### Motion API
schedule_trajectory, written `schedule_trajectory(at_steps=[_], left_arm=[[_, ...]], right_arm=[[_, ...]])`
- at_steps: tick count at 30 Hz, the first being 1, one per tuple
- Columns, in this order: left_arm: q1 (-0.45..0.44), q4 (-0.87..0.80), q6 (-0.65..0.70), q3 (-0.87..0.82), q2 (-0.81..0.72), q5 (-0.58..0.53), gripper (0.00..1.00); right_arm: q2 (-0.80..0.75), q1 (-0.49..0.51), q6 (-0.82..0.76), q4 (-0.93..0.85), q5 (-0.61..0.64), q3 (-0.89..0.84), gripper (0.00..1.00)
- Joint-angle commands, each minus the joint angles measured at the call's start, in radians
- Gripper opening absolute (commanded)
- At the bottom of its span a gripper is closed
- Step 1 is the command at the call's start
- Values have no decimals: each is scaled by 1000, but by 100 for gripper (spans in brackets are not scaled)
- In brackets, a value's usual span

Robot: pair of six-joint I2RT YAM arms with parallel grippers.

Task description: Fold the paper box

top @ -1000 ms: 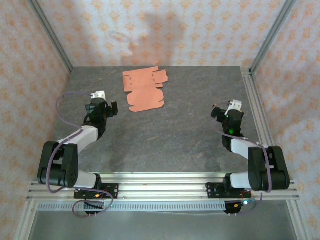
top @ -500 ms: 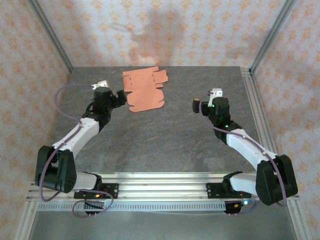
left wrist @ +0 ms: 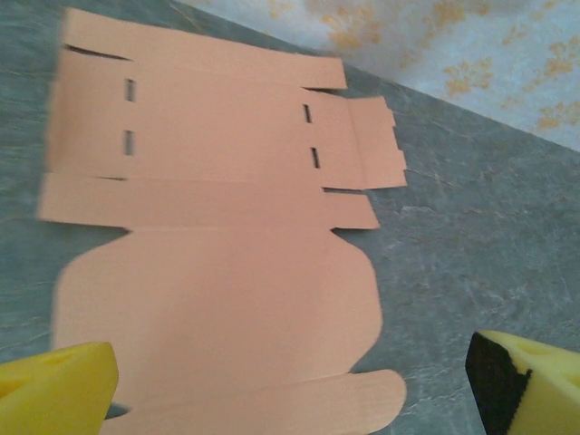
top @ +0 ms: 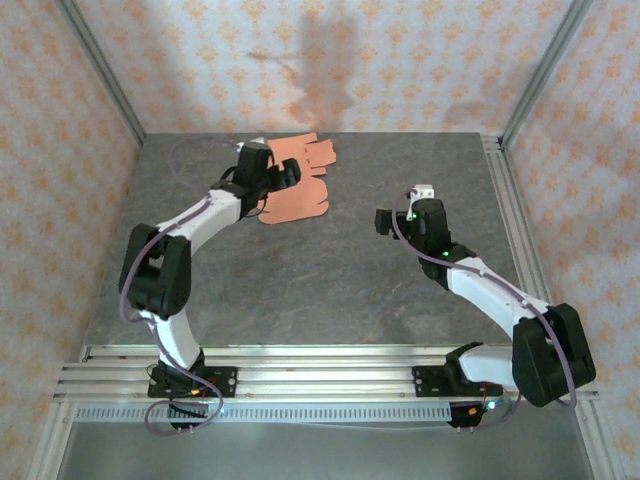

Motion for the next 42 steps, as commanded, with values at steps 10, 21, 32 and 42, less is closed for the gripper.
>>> schedule_trajectory(at_steps=[10,21,32,42], left_arm=[[-57,-306,-193,396,341,-29,100],[-57,-435,-364,564,494,169,100],[-57,-412,-402,404,401,195,100],[-68,-418,-354,88,164,140,100]], right_arm=[[-45,4,-26,-22,37,-50,100],[-2,3,-2,-46,42,-5,99],[-77,-20,34,2,71,-36,99],[-148,-46,129,147,-120,-116,99]])
